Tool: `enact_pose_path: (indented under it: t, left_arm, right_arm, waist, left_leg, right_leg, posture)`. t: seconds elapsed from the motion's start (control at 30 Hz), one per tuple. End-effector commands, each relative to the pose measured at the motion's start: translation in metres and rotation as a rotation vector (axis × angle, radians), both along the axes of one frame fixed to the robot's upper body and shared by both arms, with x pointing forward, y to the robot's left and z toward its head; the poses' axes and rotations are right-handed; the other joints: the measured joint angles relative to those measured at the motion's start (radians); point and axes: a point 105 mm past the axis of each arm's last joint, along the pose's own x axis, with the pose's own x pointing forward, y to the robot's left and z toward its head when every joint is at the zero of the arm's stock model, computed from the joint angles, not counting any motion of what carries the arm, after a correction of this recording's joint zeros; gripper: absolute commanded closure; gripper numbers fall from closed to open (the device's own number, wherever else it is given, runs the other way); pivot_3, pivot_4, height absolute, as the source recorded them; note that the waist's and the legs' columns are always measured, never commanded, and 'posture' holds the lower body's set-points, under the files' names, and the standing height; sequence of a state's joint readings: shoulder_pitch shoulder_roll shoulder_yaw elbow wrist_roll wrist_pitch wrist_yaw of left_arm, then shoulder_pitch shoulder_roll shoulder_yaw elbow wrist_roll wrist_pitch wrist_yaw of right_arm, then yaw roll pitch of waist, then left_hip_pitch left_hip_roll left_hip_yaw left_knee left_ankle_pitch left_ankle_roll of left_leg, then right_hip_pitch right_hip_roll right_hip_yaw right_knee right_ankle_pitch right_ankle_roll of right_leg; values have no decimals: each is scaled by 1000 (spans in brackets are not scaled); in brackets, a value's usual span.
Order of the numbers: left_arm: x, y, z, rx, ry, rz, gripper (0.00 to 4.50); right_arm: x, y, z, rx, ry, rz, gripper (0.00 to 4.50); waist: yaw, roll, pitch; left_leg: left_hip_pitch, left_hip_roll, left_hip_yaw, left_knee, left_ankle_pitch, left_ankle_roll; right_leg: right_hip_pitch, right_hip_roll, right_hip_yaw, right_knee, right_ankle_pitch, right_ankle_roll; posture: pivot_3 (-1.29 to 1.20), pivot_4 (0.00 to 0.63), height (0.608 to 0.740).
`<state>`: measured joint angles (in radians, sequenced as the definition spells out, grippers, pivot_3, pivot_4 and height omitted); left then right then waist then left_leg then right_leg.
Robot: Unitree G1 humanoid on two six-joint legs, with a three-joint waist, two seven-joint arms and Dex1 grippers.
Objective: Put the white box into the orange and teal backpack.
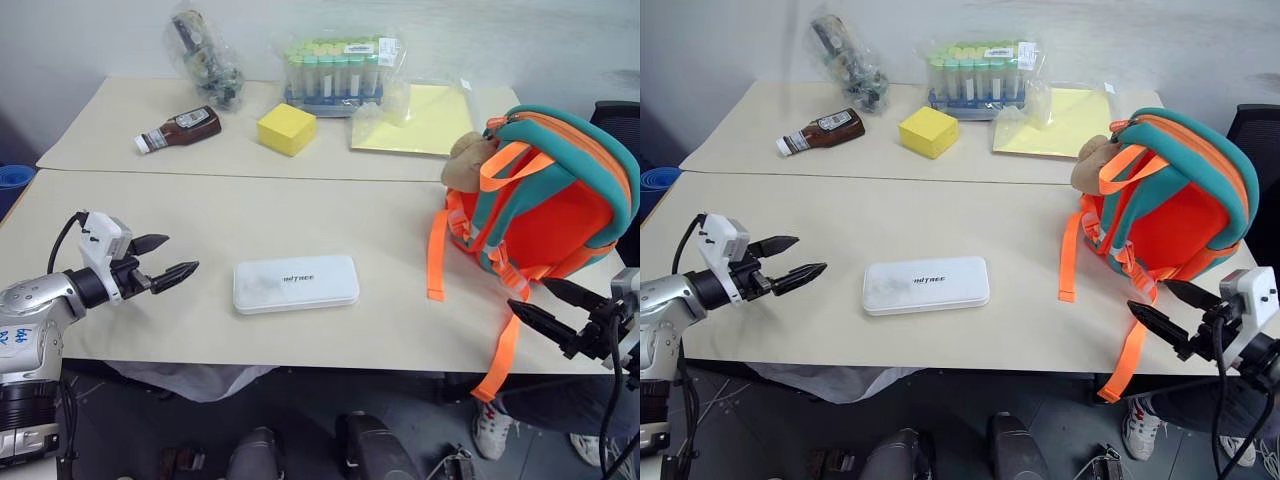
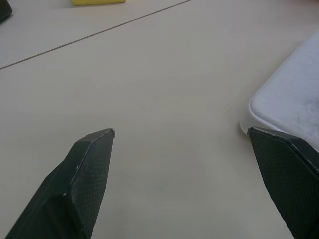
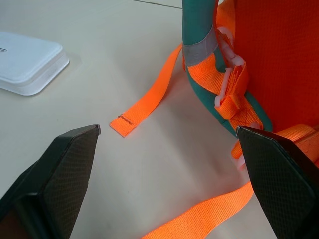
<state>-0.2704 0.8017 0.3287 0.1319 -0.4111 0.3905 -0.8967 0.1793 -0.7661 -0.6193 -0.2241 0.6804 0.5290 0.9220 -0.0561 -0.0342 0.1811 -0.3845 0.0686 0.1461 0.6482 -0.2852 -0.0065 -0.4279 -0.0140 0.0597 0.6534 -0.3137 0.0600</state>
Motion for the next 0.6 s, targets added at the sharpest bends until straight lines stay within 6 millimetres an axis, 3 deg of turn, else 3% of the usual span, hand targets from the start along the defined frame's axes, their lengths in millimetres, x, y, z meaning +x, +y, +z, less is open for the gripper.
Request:
enact_pose_path:
  t: [0.03,0.37,0.53,0.6]
  left_arm:
    - [-2,-2,12,30,-49,-19,0]
    - [-3,1,9,41,-24,4,0]
    - [-7,-6,4,111,0,-38,0]
    - [-10,-17,-6,184,22,-98,388]
  right_arm:
    - [-1,2,11,-19,-35,10,34]
    - [3,8,9,-50,-29,19,34]
    - [7,31,16,-84,-53,99,34]
    - [11,49,13,-120,-48,150,194]
  waist:
    - [0,0,0]
    - [0,0,0]
    - [-2,0,0]
    - [-2,0,0]
  left_leg:
    - [0,0,0,0,0,0]
    - [0,0,0,0,0,0]
    - [0,0,0,0,0,0]
    - [0,0,0,0,0,0]
  right_leg:
    - [0,0,0,0,0,0]
    - [0,0,0,0,0,0]
    - [0,0,0,1,0,0]
    - [0,0,0,1,0,0]
  posture:
    - [0,150,740]
    - [0,150,740]
    - [0,150,740]
    - [0,150,740]
